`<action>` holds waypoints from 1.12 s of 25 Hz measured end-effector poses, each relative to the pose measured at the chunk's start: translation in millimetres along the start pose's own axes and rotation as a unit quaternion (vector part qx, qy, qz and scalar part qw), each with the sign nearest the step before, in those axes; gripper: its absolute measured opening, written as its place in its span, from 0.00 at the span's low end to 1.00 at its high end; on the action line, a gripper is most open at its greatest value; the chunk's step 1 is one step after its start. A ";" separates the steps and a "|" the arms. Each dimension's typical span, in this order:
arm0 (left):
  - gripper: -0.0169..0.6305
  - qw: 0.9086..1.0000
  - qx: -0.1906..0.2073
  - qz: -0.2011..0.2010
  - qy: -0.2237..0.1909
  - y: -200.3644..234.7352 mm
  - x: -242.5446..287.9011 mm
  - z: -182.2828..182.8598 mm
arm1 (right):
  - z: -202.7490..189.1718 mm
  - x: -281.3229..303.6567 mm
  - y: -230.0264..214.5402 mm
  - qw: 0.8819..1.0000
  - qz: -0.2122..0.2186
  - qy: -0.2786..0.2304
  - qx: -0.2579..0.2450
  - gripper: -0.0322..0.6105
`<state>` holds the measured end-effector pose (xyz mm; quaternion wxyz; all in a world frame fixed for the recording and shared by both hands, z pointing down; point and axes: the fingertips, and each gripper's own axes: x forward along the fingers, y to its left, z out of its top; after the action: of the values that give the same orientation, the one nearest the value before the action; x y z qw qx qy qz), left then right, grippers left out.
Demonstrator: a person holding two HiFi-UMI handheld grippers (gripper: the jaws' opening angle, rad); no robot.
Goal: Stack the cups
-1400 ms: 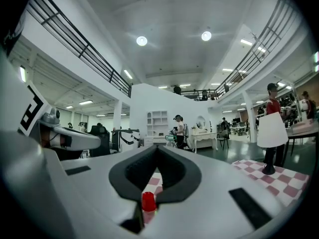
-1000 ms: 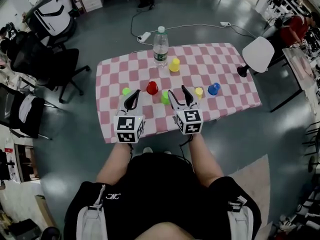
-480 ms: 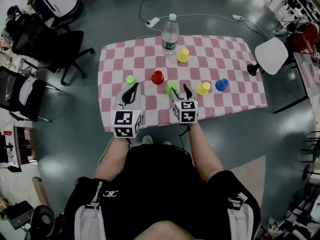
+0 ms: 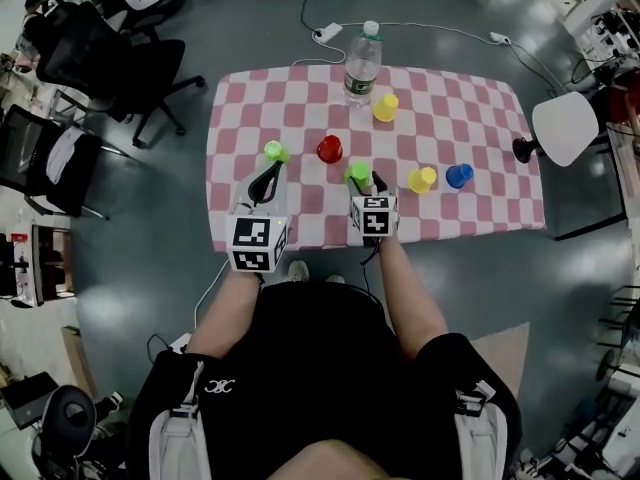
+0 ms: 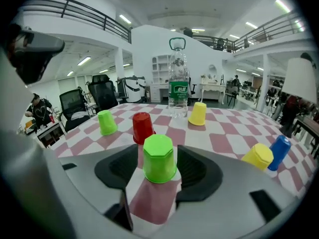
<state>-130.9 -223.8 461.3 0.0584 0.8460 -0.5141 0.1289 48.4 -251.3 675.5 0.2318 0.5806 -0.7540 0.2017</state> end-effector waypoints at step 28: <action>0.05 0.998 0.008 -0.059 0.004 -36.2 7.8 -3.5 | -17.2 -50.4 -26.7 0.998 -0.052 -0.024 0.002 0.36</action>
<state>-96.1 -212.9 468.0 0.0609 0.8750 -0.4616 0.1324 87.3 -208.5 660.9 0.2230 0.6243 -0.7275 0.1771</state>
